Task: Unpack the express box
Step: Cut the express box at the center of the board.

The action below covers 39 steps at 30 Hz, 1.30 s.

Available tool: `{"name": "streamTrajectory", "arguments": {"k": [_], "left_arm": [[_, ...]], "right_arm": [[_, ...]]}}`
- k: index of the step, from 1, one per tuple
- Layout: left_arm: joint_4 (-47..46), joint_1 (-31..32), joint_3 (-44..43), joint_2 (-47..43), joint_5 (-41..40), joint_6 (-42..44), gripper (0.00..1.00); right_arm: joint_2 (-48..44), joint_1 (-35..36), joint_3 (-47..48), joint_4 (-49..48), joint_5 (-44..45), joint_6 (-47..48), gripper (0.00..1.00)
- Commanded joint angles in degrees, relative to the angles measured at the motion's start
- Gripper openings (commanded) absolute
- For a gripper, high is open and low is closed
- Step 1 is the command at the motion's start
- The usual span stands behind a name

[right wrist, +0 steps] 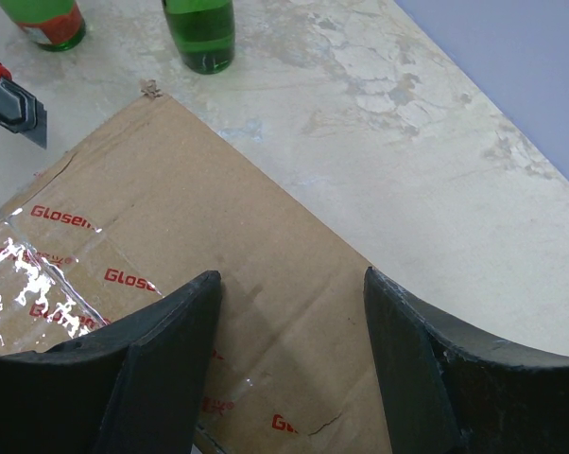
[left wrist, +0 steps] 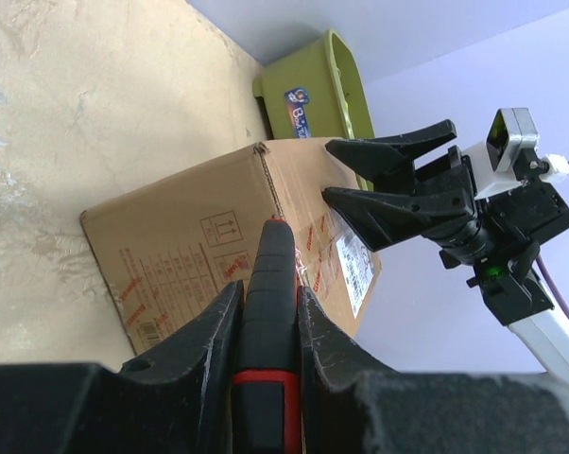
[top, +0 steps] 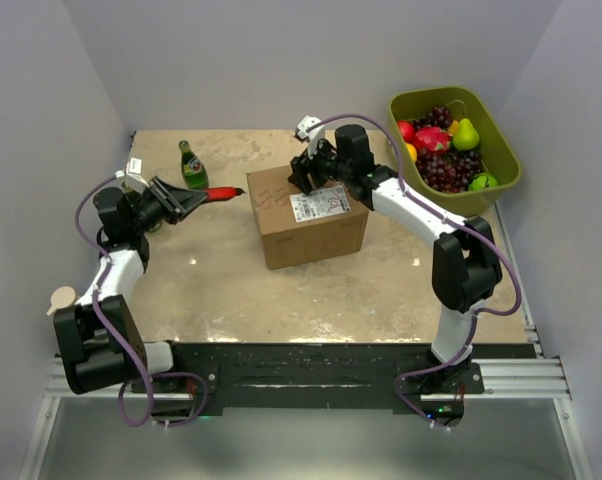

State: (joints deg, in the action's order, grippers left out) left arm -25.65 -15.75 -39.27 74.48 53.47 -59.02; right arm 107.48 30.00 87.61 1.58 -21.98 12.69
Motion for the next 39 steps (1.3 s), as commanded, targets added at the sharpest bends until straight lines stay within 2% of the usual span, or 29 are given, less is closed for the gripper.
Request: {"name": "streamTrajectory", "arguments": {"k": [1, 12, 20, 28, 39], "left_arm": [[-1.77, -0.42, -2.04, -0.91, 0.40, -0.48, 0.00], [-1.87, 2.12, -2.57, -0.83, 0.58, -0.92, 0.00], [0.24, 2.13, -1.34, -1.35, 0.58, 0.13, 0.00], [3.15, -1.04, -5.47, -3.02, 0.49, 1.54, 0.00], [3.76, 0.98, -2.83, -3.02, 0.93, 0.84, 0.00]], "right_arm": [[3.00, 2.70, -3.24, 9.40, 0.88, 1.46, 0.68], [3.17, 3.22, -3.24, 9.31, 1.15, 1.73, 0.68], [3.35, 3.58, -3.15, 9.23, 1.59, 2.08, 0.68], [3.35, 3.66, -3.50, 9.49, 2.03, 2.43, 0.69], [3.61, 3.84, -3.33, 9.67, 1.94, 2.52, 0.69]]}}
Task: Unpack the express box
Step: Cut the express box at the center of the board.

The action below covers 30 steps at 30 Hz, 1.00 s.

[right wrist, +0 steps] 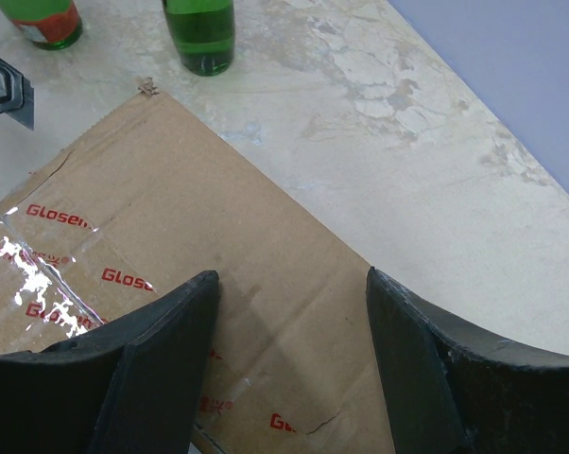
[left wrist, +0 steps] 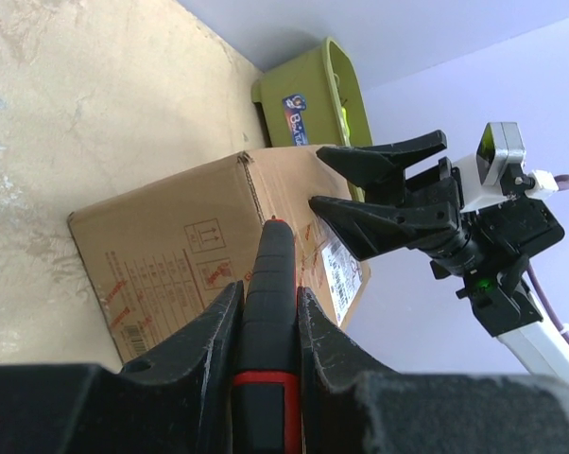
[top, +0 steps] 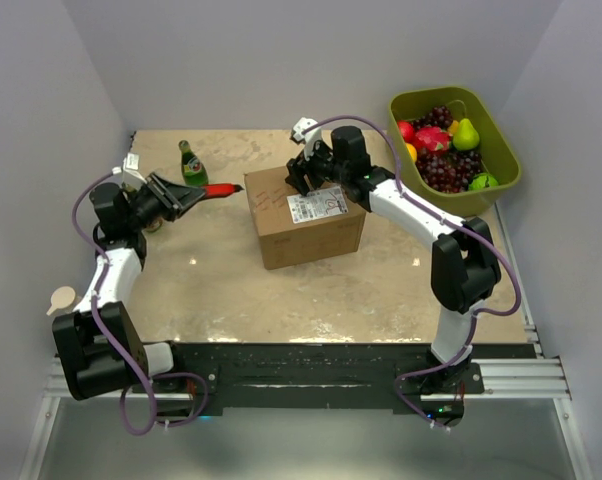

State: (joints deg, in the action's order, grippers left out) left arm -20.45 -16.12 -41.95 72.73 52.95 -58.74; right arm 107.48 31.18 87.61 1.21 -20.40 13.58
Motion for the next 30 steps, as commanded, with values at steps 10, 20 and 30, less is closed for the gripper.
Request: {"name": "streamTrajectory", "arguments": {"k": [10, 20, 30], "left_arm": [[-1.35, 1.88, 0.03, -0.04, 1.19, 1.00, 0.00], [-0.21, 1.35, -0.15, -0.48, 0.84, 1.61, 0.00], [-0.12, 0.91, 1.17, -0.92, 0.40, 1.70, 0.00]], "right_arm": [[3.88, 2.75, -3.24, 9.95, 0.54, 1.80, 0.69], [4.23, 2.75, -3.15, 9.86, 0.54, 1.80, 0.69], [4.32, 2.83, -2.98, 9.77, 0.37, 1.71, 0.70]]}}
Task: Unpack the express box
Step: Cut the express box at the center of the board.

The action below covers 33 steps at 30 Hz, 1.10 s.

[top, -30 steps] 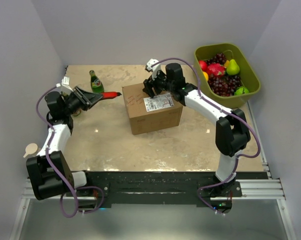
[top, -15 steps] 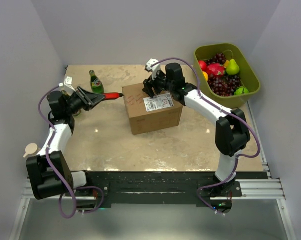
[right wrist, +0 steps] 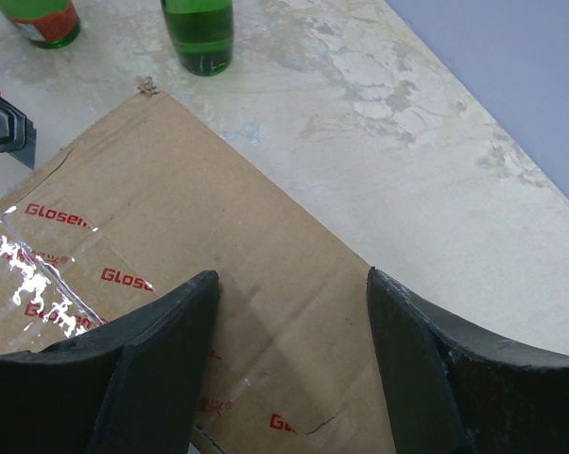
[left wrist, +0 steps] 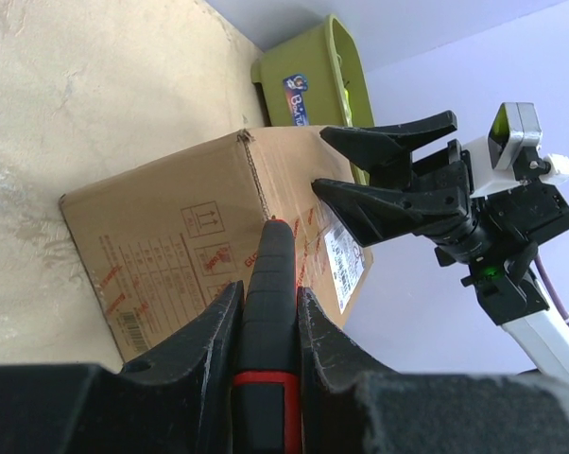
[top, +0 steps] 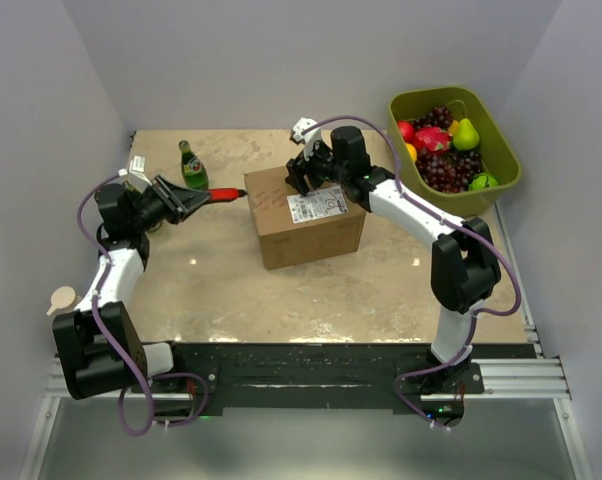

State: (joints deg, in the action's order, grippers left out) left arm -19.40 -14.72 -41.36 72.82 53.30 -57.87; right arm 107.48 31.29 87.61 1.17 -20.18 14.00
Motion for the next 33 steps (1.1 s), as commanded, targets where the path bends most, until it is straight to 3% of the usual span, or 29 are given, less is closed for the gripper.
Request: {"name": "streamTrajectory", "arguments": {"k": [1, 11, 18, 33], "left_arm": [[-1.34, -0.48, 0.76, -0.92, 0.05, 0.56, 0.00], [-2.58, 1.71, 1.29, 0.39, 0.66, -0.05, 0.00], [-1.34, 2.68, 0.23, 1.45, 6.63, 0.74, 0.00], [-1.96, 2.68, 0.50, -0.30, 10.51, 0.21, 0.00]], "right_arm": [[4.40, 2.73, -2.97, 9.90, 0.23, 1.29, 0.70], [4.32, 2.90, -3.15, 9.82, 0.32, 1.47, 0.70], [5.19, 2.99, -2.54, 9.73, 0.15, 1.12, 0.70], [5.11, 3.17, -2.89, 9.82, 0.06, 1.38, 0.70]]}}
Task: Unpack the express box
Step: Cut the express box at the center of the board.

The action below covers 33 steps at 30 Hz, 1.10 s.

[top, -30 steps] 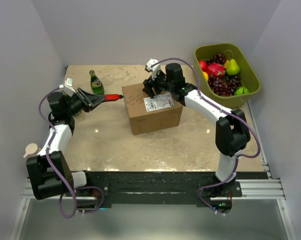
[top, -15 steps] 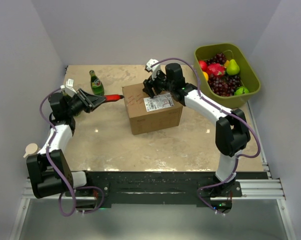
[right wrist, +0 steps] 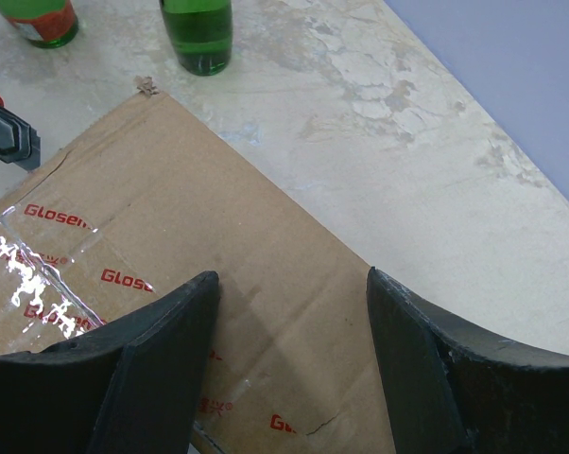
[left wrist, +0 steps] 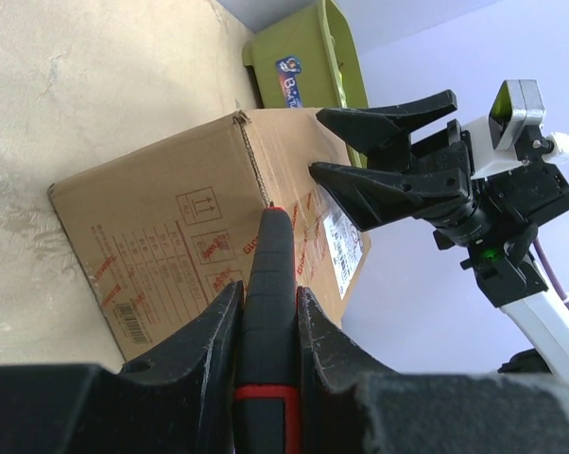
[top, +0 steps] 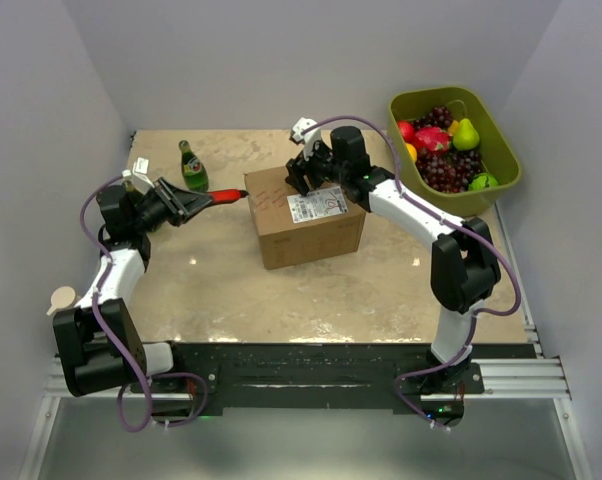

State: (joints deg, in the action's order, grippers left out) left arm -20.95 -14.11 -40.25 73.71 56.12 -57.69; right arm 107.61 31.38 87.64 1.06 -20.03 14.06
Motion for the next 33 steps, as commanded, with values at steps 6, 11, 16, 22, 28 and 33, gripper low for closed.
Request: {"name": "streamTrajectory", "arguments": {"k": [6, 11, 16, 22, 28, 33], "left_arm": [[0.47, 1.98, -0.01, -2.78, 7.78, 0.56, 0.00], [0.91, 2.07, 0.35, -3.93, 7.95, 1.00, 0.00], [1.79, 1.98, 1.66, -5.07, 7.95, 1.53, 0.00], [3.28, 2.59, 3.16, -6.91, 8.13, 2.67, 0.00], [3.99, 2.68, 4.39, -8.41, 8.39, 3.29, 0.00], [3.81, 3.21, 5.18, -9.46, 9.01, 3.46, 0.00]], "right_arm": [[5.15, 3.34, -2.82, 9.93, -0.10, 1.40, 0.70], [4.80, 3.52, -3.08, 9.93, -0.01, 1.84, 0.70], [4.71, 3.60, -3.00, 9.84, 0.26, 1.93, 0.70], [4.89, 3.60, -3.43, 9.93, 0.43, 1.93, 0.70], [5.59, 3.69, -4.66, 10.10, 1.48, 2.11, 0.69], [6.29, 3.69, -4.67, 10.10, 1.66, 2.20, 0.69]]}}
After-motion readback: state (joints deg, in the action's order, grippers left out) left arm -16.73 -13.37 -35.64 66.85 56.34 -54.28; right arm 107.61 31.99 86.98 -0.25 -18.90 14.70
